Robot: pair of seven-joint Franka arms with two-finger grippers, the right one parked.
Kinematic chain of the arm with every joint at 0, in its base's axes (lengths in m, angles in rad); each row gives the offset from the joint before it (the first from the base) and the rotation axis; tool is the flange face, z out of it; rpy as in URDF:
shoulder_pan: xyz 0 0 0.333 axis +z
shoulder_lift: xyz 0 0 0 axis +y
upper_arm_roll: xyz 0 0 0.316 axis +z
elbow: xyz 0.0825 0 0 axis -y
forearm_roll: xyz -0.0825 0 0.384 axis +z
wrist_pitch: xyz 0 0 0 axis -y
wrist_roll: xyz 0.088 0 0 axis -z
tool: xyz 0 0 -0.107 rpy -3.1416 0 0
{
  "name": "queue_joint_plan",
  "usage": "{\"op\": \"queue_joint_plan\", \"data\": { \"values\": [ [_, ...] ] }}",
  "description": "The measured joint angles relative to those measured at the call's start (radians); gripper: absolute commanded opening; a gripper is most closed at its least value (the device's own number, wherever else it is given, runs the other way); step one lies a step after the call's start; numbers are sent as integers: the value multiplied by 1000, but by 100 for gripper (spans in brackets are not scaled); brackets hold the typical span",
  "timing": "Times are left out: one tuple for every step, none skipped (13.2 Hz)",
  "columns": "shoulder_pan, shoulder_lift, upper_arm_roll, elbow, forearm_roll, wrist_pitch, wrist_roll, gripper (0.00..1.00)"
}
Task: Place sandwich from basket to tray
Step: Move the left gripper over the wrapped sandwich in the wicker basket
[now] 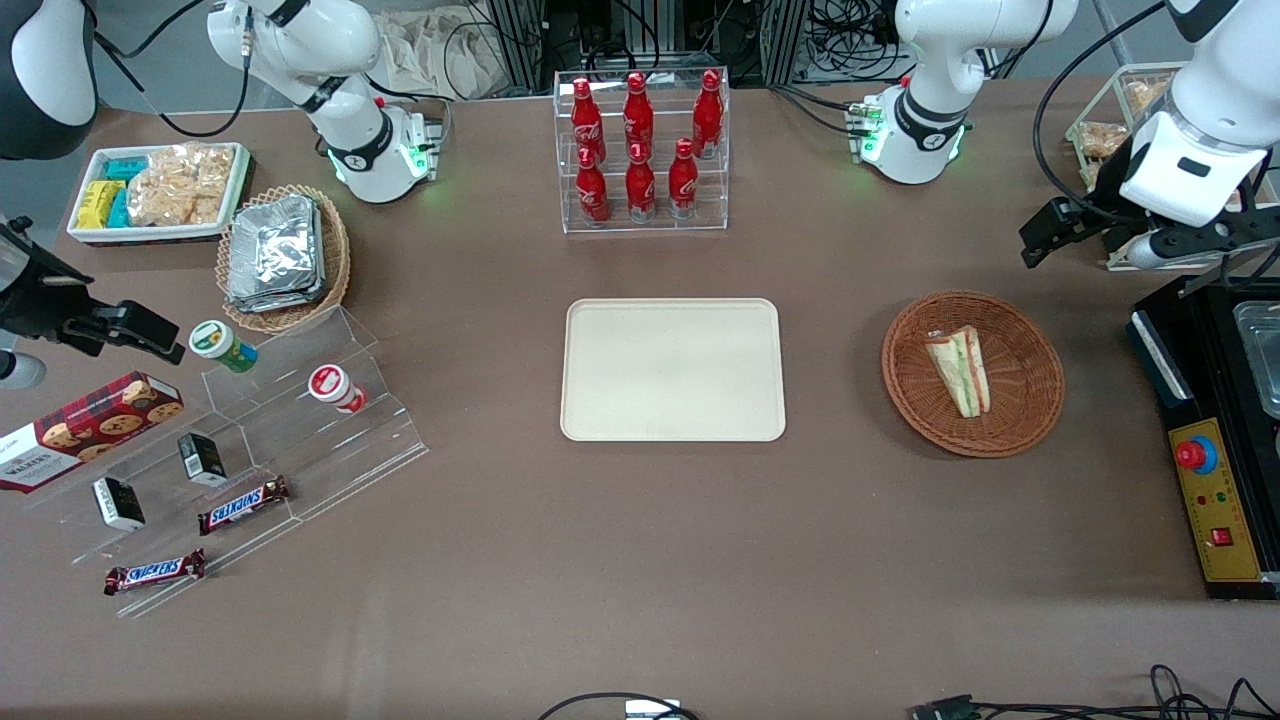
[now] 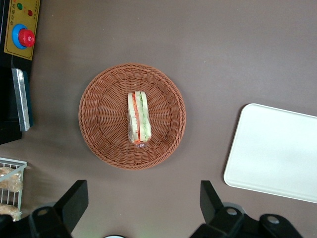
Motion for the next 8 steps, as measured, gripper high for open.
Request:
{"op": "queue_joint_plan", "data": {
  "values": [
    [0, 0, 0, 0, 0, -5, -2, 100],
    [0, 0, 3, 1, 0, -17, -5, 100],
    [0, 0, 6, 2, 0, -24, -6, 100],
    [0, 0, 7, 2, 0, -27, -6, 100],
    [-1, 0, 7, 2, 0, -28, -6, 100],
    [-2, 0, 6, 2, 0, -29, -6, 100],
    [-2, 1, 6, 2, 0, -30, -7, 100],
    [-2, 3, 6, 2, 0, -31, -8, 100]
  ]
}}
